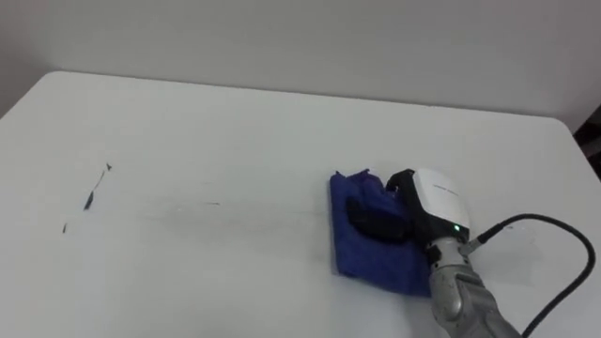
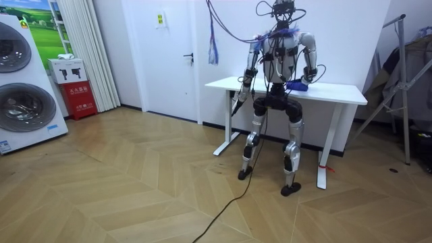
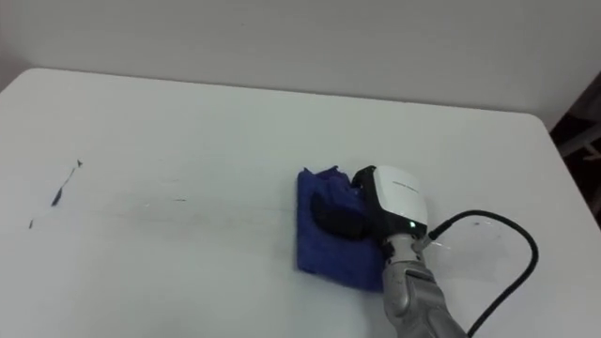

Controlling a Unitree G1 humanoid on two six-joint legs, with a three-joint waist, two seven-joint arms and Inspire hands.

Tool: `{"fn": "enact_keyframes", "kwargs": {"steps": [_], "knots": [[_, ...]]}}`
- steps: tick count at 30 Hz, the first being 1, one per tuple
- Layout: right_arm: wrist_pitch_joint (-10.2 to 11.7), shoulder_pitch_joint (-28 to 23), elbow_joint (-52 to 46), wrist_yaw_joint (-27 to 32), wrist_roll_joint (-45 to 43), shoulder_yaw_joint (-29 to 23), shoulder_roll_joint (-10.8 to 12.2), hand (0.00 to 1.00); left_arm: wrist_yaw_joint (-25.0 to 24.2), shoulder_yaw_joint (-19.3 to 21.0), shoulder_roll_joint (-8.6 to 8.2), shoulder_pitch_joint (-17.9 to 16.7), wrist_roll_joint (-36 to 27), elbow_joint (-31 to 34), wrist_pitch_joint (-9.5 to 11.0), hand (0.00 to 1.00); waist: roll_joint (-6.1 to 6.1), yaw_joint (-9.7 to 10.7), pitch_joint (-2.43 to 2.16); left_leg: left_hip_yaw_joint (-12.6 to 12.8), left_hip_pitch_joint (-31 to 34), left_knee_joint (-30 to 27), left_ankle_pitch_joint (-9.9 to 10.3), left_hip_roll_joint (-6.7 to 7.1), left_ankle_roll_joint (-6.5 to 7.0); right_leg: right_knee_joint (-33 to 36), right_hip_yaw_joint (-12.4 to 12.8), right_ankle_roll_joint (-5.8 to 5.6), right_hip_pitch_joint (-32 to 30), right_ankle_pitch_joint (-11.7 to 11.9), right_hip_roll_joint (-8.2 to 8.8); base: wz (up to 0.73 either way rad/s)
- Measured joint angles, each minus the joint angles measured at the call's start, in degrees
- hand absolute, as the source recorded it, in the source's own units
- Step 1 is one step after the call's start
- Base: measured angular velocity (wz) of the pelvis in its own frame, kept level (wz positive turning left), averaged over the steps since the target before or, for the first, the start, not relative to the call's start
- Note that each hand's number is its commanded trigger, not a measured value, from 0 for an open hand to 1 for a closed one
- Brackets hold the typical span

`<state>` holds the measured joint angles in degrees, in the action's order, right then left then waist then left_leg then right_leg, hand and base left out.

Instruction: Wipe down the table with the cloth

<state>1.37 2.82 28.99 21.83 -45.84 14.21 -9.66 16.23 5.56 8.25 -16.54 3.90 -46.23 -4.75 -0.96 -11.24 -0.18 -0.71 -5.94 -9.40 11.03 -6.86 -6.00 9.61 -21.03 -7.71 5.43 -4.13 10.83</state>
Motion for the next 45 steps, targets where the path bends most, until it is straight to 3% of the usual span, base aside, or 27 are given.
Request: {"fn": "enact_keyframes", "kwargs": {"steps": [8, 14, 19, 24, 31, 34, 38, 45], "knots": [[0.35, -0.90, -0.60, -0.02, -1.18, -0.45, -0.01, 0.00, -0.73, 0.30, 0.10, -3.02, 0.01, -0.43, -0.01, 0.00, -0.24, 0.17, -0.12, 0.12, -0.21, -0.07, 0.10, -0.01, 0.02, 0.02, 0.15, 0.00, 0.11, 0.00, 0.00, 0.00], [0.73, -1.19, -0.77, 0.03, -0.53, -0.49, -0.01, 0.00, -1.22, 0.40, 0.03, -2.77, 0.00, -0.44, -0.02, 0.00, -0.37, 0.61, -0.15, 0.10, -0.33, -0.16, 0.10, -0.02, 0.02, 0.06, 0.22, 0.03, 0.33, 0.02, 0.00, 0.00], [2.33, -1.27, -0.86, -0.18, 1.51, -2.62, -0.04, 0.00, -1.69, 0.28, -0.37, -2.68, 0.02, -0.20, 0.04, 0.00, -0.38, 1.67, -0.14, 0.11, -0.35, -0.12, 0.11, -0.02, 0.01, 0.04, 0.30, 0.01, 0.32, 0.00, 0.00, 0.00], [0.87, -2.70, -2.36, -1.18, 1.53, -11.44, -0.61, 0.00, -2.16, 1.68, -0.17, -3.71, -2.63, 0.94, 0.05, 0.00, -0.51, 4.19, -0.22, 0.30, -0.48, 0.20, 0.09, 0.05, 0.03, 0.00, 0.48, -0.10, 0.16, -0.06, 0.01, -0.02], [-0.16, -4.41, -3.46, 1.32, 4.58, -24.11, -4.68, 0.00, -3.41, 6.83, 0.17, -5.26, -3.20, 0.54, 0.62, 0.00, -0.96, 7.15, -0.18, 2.47, -0.69, 0.91, 0.10, 0.05, 0.09, 0.29, 2.62, -0.15, -1.50, -0.10, -0.01, -0.15], [-0.21, -5.22, -2.75, 3.32, 8.17, -26.36, -6.60, 0.00, -3.46, 7.97, 0.32, -5.44, -3.10, 0.49, 0.71, 0.00, -1.49, 7.94, -0.23, 3.03, -0.95, 0.76, 0.17, 0.07, 0.20, 0.27, 3.13, -0.15, -1.53, -0.10, -0.03, -0.06], [-0.45, -6.69, -0.99, 3.61, 9.55, -30.06, -6.74, 0.00, -4.23, 8.95, 0.41, -5.48, -2.73, 0.51, 0.71, 0.00, -2.20, 8.88, -0.07, 3.12, -1.08, 0.89, 0.26, 0.07, 0.28, 0.33, 3.20, -0.15, -1.51, -0.10, -0.02, -0.01], [-2.89, -7.06, 7.31, 3.64, 13.42, -35.77, -8.48, 0.00, -5.24, 12.85, 1.11, -5.46, -0.95, 0.49, 0.53, 0.00, -2.34, 10.32, 0.06, 3.40, -1.02, 0.73, 0.65, 0.05, 0.31, 0.49, 3.48, -0.16, -1.67, -0.11, -0.02, 0.00]]}}
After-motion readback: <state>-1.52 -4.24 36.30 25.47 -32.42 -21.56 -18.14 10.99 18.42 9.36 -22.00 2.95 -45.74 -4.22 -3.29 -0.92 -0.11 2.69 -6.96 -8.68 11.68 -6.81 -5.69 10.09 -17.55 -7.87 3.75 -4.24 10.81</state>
